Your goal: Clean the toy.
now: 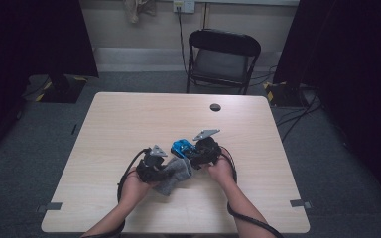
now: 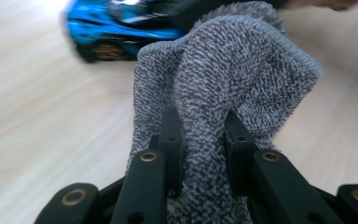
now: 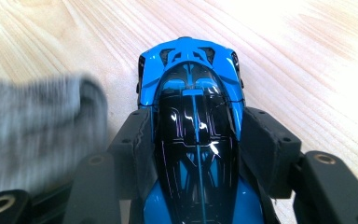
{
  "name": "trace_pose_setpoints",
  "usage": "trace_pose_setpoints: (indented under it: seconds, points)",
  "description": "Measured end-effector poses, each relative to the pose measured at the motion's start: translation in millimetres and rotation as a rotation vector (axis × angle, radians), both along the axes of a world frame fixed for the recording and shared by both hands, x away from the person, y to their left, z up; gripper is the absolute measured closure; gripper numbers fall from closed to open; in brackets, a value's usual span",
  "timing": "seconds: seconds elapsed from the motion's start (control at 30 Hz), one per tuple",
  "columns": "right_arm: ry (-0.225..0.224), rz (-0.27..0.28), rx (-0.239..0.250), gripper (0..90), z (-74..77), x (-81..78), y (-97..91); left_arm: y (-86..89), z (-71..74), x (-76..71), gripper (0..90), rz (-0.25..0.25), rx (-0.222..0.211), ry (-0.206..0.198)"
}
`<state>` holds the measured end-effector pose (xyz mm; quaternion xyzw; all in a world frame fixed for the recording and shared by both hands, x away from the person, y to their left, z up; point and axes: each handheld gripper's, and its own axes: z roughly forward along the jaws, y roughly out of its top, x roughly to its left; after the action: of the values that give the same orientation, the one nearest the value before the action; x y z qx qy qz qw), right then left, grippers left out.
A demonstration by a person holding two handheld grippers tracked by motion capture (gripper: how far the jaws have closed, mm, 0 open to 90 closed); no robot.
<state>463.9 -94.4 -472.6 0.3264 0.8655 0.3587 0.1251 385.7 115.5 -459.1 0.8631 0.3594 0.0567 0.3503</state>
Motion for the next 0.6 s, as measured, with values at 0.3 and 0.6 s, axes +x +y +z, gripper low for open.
trace_pose_setpoints:
  seconds: [0.3,0.6]
  points:
    - [-0.004,0.002,0.000,44.8,-0.2,-0.4,-0.6,-31.6,-11.1,-9.7,73.8,-0.095,0.024,0.013]
    - [-0.009,0.003,-0.002,44.8,-0.3,-1.2,-1.2,-50.0,-15.0,-5.6,73.7,-0.111,0.016,0.022]
